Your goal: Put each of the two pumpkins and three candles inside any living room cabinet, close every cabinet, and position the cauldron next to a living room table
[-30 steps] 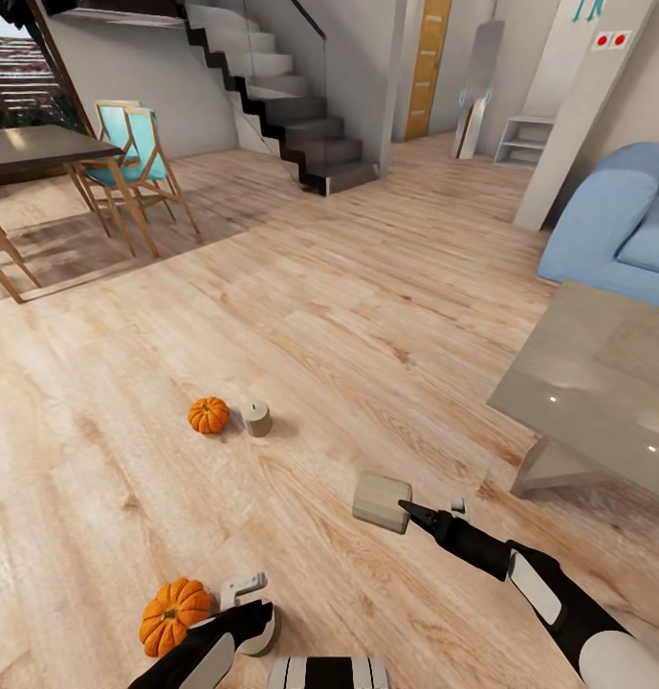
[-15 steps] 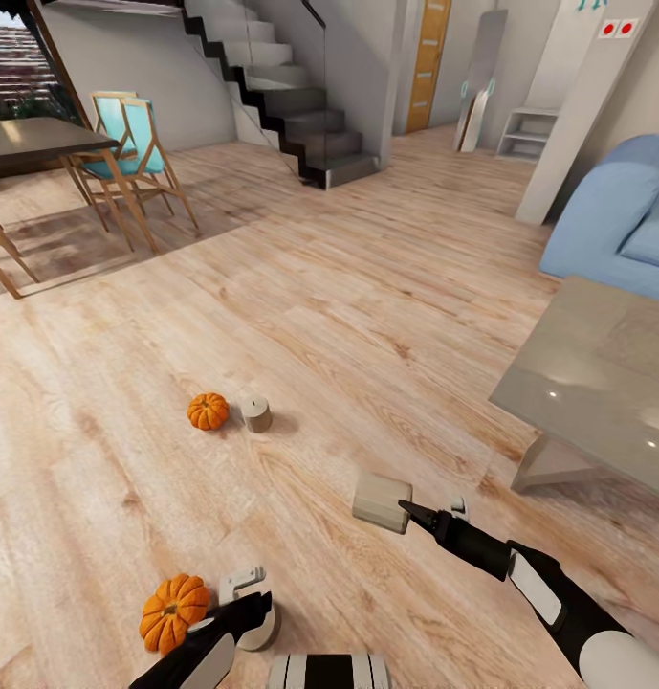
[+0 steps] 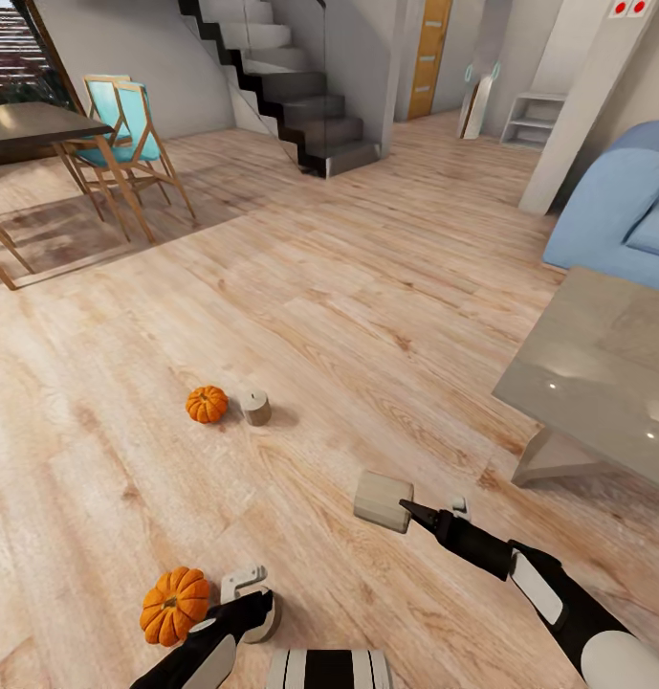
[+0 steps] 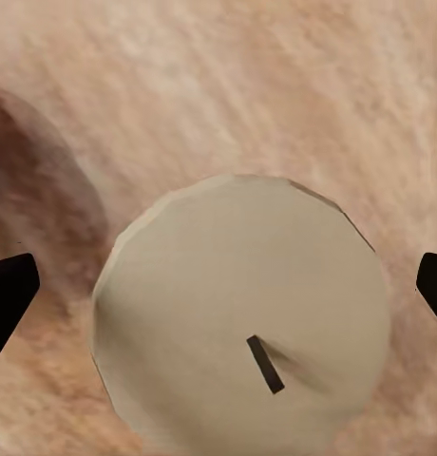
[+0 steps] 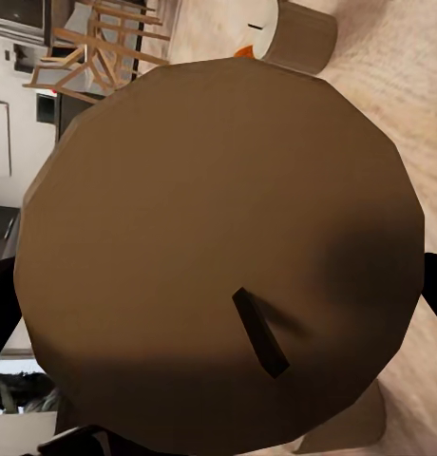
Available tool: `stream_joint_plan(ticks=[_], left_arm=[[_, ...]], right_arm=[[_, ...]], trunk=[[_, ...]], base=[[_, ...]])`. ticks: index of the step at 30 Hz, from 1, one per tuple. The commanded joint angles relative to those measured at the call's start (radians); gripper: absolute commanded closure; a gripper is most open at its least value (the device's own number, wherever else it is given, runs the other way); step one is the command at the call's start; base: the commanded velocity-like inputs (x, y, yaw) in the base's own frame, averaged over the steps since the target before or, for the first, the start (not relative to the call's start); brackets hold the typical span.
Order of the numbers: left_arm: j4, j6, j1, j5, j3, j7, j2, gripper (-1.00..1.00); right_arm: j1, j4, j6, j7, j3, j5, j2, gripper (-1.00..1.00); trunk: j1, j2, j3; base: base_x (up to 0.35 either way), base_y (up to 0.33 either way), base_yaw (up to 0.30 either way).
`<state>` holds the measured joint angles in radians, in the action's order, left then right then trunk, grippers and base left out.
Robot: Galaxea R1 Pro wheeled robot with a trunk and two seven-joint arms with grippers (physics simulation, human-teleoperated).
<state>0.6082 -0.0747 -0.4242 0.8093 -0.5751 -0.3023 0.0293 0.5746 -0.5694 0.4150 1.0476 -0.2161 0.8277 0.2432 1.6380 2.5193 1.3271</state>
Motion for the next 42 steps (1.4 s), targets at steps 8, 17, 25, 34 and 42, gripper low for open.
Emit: stream_joint_plan(ticks=[8, 17, 25, 34, 42], left_arm=[[0.002, 0.077, -0.001, 0.010, -0.007, 0.001, 0.000, -1.00], [-0.033, 0.083, -0.001, -0.007, -0.024, 0.002, -0.036, -1.00], [-0.060, 0.112, -0.001, -0.031, -0.029, 0.002, -0.055, -1.00], [-0.061, 0.126, -0.001, -0.032, -0.026, -0.003, -0.055, -1.00], [-0.061, 0.130, -0.001, -0.031, -0.031, -0.011, -0.055, -1.00]], right_arm=[[0.001, 0.000, 0.015, 0.005, -0.005, 0.015, 0.002, 1.00], [0.001, 0.000, 0.015, 0.005, -0.005, 0.015, 0.005, 1.00], [0.001, 0.000, 0.014, 0.005, -0.005, 0.015, 0.005, 1.00], [0.001, 0.000, 0.014, 0.005, -0.005, 0.015, 0.005, 1.00], [0.001, -0.001, 0.015, 0.009, -0.005, 0.016, 0.006, 1.00]], trunk=[[0.002, 0.001, 0.020], [0.003, 0.002, 0.024], [0.003, 0.002, 0.024], [0.003, 0.002, 0.024], [0.003, 0.002, 0.024]], base=[[0.000, 0.000, 0.000], [0.000, 0.000, 0.000], [0.000, 0.000, 0.000], [0.000, 0.000, 0.000], [0.000, 0.000, 0.000]])
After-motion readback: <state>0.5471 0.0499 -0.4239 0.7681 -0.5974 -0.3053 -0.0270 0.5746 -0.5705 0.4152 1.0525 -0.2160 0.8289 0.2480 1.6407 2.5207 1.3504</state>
